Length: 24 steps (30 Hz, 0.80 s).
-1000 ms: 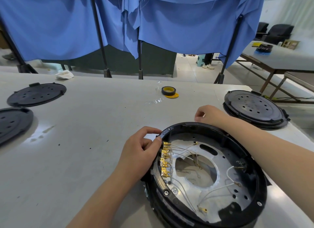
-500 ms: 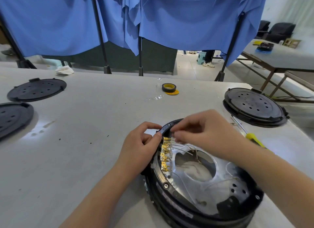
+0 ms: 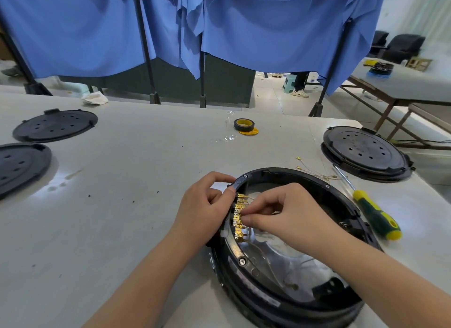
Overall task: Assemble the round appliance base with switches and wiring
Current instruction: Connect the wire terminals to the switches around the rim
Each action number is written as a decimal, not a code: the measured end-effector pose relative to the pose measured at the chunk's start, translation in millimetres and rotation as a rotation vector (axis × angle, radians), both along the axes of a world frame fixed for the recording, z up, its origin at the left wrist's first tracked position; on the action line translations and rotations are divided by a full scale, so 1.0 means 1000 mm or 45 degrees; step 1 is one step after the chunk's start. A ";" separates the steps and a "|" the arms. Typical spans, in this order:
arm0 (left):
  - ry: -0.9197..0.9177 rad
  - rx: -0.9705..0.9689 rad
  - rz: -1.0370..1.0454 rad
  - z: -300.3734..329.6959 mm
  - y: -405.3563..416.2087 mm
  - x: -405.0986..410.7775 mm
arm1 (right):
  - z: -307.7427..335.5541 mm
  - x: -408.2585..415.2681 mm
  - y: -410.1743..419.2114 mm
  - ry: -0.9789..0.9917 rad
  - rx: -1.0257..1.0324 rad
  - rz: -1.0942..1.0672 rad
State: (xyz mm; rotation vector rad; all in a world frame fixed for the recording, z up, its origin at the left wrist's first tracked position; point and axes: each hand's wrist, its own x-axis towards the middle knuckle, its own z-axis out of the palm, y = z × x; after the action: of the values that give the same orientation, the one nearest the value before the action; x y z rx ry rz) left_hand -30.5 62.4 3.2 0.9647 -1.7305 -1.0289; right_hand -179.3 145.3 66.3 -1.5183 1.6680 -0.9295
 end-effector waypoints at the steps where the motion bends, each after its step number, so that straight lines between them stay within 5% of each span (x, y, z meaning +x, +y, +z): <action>1: 0.001 0.001 0.000 0.000 0.000 0.000 | 0.000 0.000 0.000 -0.008 -0.003 -0.009; 24: 0.011 -0.002 0.024 0.001 0.003 -0.002 | -0.009 0.005 0.001 0.161 -0.110 0.029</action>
State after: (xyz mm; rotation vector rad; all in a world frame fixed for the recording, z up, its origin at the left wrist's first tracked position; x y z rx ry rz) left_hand -32.7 65.2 4.6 0.9724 -1.7123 -1.0177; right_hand -173.9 146.3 57.5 -1.6809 1.7143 -0.9206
